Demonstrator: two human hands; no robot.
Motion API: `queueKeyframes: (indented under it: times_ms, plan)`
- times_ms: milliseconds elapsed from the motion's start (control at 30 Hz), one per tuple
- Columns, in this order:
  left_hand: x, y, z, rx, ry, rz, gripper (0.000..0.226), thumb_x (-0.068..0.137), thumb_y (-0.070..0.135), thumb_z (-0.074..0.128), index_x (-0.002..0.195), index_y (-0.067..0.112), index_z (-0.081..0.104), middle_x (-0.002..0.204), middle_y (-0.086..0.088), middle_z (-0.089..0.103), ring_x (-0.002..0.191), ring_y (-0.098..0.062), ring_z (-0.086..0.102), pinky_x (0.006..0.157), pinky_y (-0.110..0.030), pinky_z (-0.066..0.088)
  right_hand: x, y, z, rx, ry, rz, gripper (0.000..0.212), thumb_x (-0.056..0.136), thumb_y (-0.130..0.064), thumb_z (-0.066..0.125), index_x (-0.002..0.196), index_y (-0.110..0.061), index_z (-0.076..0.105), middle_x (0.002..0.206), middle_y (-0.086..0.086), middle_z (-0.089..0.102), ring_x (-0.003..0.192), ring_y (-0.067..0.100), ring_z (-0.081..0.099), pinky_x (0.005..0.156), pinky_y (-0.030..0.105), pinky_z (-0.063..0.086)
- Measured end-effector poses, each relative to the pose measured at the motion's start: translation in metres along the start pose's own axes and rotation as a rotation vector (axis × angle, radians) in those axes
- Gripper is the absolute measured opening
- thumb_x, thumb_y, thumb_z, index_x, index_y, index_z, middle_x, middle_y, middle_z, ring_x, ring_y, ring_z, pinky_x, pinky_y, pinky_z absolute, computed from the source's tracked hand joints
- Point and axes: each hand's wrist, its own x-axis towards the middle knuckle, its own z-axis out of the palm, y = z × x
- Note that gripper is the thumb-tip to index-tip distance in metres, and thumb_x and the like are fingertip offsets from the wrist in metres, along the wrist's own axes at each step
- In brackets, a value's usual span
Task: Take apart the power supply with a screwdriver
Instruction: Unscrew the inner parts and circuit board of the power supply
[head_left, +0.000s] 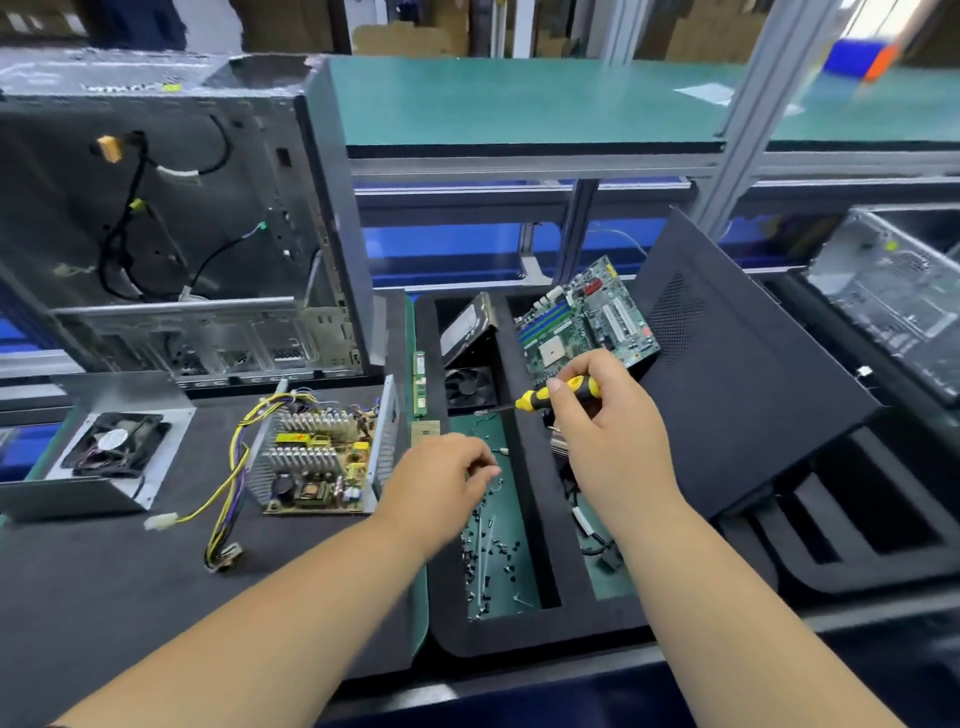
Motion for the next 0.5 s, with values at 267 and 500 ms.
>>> queueKeyframes:
  times_ms: [267, 500]
  plan:
    - [0.012, -0.001, 0.009, 0.115, 0.075, 0.016, 0.026, 0.096, 0.044, 0.056, 0.115, 0.03, 0.065, 0.087, 0.015, 0.062, 0.094, -0.018, 0.056, 0.086, -0.036, 0.044, -0.003, 0.007, 0.014, -0.006, -0.014, 0.032, 0.011, 0.096, -0.03, 0.057, 0.087, -0.032, 0.052, 0.075, -0.009, 0.056, 0.064, 0.01, 0.049, 0.059, 0.03, 0.037]
    - [-0.021, -0.057, -0.036, 0.111, 0.169, 0.041, 0.004, 0.091, 0.023, 0.065, 0.088, 0.02, 0.064, 0.082, 0.011, 0.056, 0.085, -0.021, 0.054, 0.077, -0.034, 0.041, -0.009, -0.01, 0.053, 0.051, -0.012, 0.013, 0.012, 0.095, -0.029, 0.06, 0.085, -0.032, 0.053, 0.074, -0.009, 0.055, 0.061, 0.007, 0.048, 0.054, 0.019, 0.038]
